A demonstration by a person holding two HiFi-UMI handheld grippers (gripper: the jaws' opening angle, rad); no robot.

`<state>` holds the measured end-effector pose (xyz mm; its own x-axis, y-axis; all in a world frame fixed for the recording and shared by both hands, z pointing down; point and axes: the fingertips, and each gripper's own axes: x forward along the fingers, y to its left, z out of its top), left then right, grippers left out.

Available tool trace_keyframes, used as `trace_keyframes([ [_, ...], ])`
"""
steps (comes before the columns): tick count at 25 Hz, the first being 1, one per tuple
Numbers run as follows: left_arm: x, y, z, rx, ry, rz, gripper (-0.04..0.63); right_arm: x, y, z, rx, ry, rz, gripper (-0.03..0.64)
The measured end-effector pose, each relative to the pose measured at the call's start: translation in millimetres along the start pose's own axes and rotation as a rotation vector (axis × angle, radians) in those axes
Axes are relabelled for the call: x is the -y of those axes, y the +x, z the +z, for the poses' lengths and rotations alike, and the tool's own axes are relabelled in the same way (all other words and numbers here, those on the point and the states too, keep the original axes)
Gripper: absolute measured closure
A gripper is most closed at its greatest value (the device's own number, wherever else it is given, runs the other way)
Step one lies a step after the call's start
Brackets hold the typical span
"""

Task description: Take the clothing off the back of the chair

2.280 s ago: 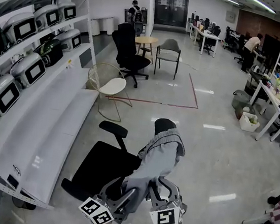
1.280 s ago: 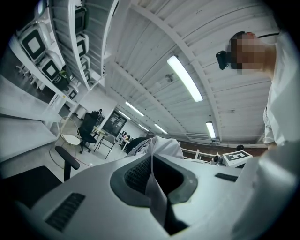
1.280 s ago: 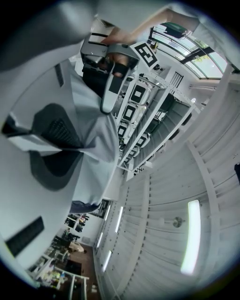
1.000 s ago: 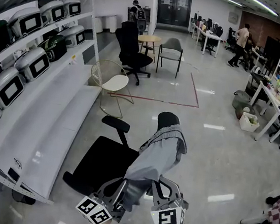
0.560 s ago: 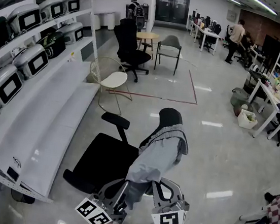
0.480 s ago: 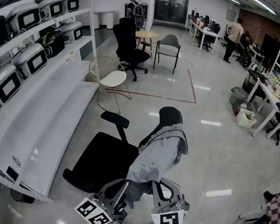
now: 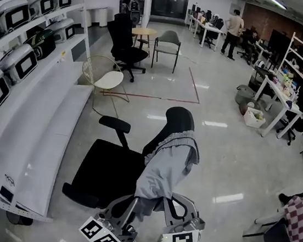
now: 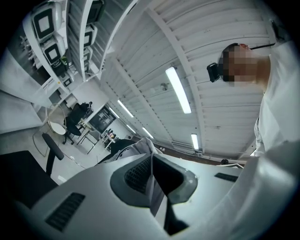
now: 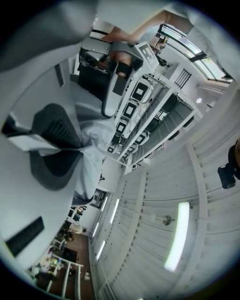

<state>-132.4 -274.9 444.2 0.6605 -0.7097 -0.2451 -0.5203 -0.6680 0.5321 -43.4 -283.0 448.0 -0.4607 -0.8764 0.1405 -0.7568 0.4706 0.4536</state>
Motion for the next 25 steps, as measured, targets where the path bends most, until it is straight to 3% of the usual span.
trace_keyframes([
  [5,2.7,-7.3,0.3,-0.008,-0.023,-0.027,0.577,-9.0,-5.7,8.8,-0.010,-0.020,-0.014,0.597],
  [10,11.8,-11.5,2.8,0.000,-0.030,-0.042,0.577,-18.5,-14.6,8.6,-0.014,0.033,-0.011,0.597],
  [14,21.8,-10.9,4.3,0.008,-0.018,-0.047,0.577,-20.6,-22.7,19.9,0.015,-0.002,0.012,0.597],
  [25,95.9,-17.9,-5.7,0.102,0.033,-0.008,0.577,-21.2,-85.8,26.2,0.117,0.042,0.091,0.597],
])
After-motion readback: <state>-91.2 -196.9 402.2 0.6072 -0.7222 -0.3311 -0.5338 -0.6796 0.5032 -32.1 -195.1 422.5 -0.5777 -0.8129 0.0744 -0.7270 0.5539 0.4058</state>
